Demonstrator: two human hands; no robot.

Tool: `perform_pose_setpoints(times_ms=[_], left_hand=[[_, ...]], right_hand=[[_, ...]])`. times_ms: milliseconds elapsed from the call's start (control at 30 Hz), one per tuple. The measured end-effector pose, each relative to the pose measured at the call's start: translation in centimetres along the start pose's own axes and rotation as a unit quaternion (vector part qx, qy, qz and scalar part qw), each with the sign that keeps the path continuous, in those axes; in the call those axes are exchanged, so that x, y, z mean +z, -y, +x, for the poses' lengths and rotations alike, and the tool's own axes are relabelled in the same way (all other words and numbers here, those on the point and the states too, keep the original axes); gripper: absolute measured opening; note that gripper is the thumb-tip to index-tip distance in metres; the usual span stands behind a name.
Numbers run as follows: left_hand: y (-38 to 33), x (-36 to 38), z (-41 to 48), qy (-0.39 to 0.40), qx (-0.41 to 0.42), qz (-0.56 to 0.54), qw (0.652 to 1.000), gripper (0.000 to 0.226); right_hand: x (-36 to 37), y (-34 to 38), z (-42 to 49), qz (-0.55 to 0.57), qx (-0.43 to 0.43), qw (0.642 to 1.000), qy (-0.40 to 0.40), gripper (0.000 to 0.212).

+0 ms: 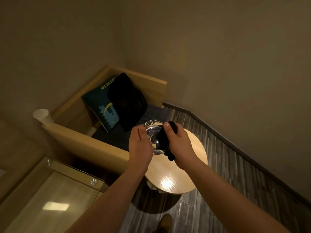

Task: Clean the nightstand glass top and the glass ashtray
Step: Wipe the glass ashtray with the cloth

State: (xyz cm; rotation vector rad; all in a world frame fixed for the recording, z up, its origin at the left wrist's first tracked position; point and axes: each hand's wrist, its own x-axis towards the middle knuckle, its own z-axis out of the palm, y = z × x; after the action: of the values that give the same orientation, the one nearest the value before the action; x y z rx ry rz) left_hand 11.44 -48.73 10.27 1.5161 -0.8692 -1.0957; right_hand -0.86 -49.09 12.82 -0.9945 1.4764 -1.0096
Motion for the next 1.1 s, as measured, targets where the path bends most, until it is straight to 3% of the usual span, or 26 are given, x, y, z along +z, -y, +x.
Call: perform_pose_setpoints(times_ms=[167, 300, 400, 500, 633, 733, 800, 900, 1000, 1100], left_hand=[[-2.6, -2.1, 2.5, 0.201, -0.149, -0.059, 0.966, 0.032], [-4.3, -2.2, 3.1, 0.310, -0.105, 0.061, 0.943, 0.036], [-4.1, -1.7, 3.0, 0.279, -0.047, 0.094, 0.955, 0.030], [-2.9, -0.8, 2.3, 0.186, -0.025, 0.076, 0.979, 0.032], [-0.9, 0.7, 1.0, 0.073, -0.052, 0.026, 0.996, 0.033], [0.3, 1.3, 0.2, 0.030, -0.085, 0.012, 0.996, 0.032], [0.4, 1.0, 0.6, 0.064, -0.117, 0.023, 0.991, 0.031], [-1.3, -0.2, 2.2, 0.180, -0.196, -0.010, 0.964, 0.036], [-2.6, -1.4, 2.9, 0.301, -0.163, 0.033, 0.939, 0.042], [-3.0, -1.3, 2.7, 0.303, -0.118, 0.078, 0.942, 0.045]], right_hand=[[-3.0, 1.8, 1.2, -0.068, -0.024, 0.994, 0.087, 0.027], [-4.5, 3.6, 2.4, -0.131, -0.061, 0.970, 0.194, 0.031], [-4.5, 3.9, 2.5, -0.114, -0.065, 0.970, 0.204, 0.034], [-3.4, 2.7, 2.1, -0.064, -0.067, 0.986, 0.141, 0.032], [-1.6, 0.5, 0.6, -0.024, -0.058, 0.998, 0.001, 0.031], [-1.2, -1.0, 0.0, -0.010, -0.043, 0.999, -0.024, 0.025], [-1.7, -1.5, 0.0, -0.029, -0.037, 0.999, -0.019, 0.020], [-3.6, -0.7, 0.5, -0.056, -0.058, 0.996, 0.035, 0.018], [-5.3, 0.9, 1.2, -0.070, -0.062, 0.984, 0.155, 0.024], [-5.6, 1.7, 1.6, -0.072, -0.048, 0.977, 0.196, 0.037]])
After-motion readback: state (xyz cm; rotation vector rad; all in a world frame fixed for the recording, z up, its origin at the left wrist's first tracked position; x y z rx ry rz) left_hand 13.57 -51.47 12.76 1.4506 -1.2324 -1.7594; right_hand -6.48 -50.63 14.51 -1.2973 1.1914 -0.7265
